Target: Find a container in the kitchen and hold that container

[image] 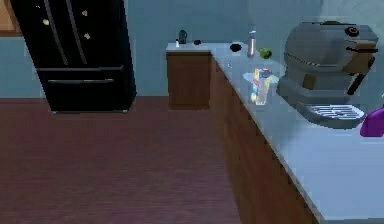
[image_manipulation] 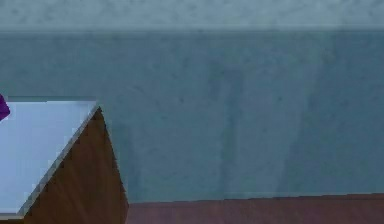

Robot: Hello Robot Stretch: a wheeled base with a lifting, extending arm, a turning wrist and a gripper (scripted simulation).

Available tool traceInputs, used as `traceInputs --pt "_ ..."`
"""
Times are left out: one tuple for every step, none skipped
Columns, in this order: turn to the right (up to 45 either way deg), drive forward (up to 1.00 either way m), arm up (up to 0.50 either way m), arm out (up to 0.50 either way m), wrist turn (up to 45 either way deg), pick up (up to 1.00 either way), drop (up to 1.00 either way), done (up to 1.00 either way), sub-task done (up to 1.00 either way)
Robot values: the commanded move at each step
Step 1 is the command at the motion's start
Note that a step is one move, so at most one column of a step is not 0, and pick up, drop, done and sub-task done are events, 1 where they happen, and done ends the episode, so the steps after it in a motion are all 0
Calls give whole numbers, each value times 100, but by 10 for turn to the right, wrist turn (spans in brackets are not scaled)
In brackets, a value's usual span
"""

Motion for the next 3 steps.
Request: traceInputs --pt "-270 0 0 0 0 0 0 0 0" --pt "0 30 0 0 0 0 0 0 0" --pt "450 0 0 0 0 0 0 0 0"
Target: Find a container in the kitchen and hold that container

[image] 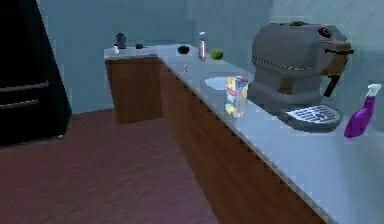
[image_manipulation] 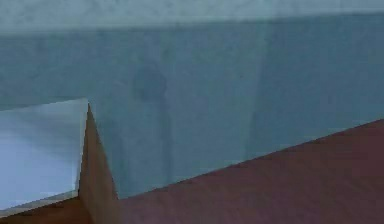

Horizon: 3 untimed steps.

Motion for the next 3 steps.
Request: traceInputs --pt "450 0 0 0 0 0 0 0 0" --pt "450 0 0 0 0 0 0 0 0" --pt "0 40 0 0 0 0 0 0 0"
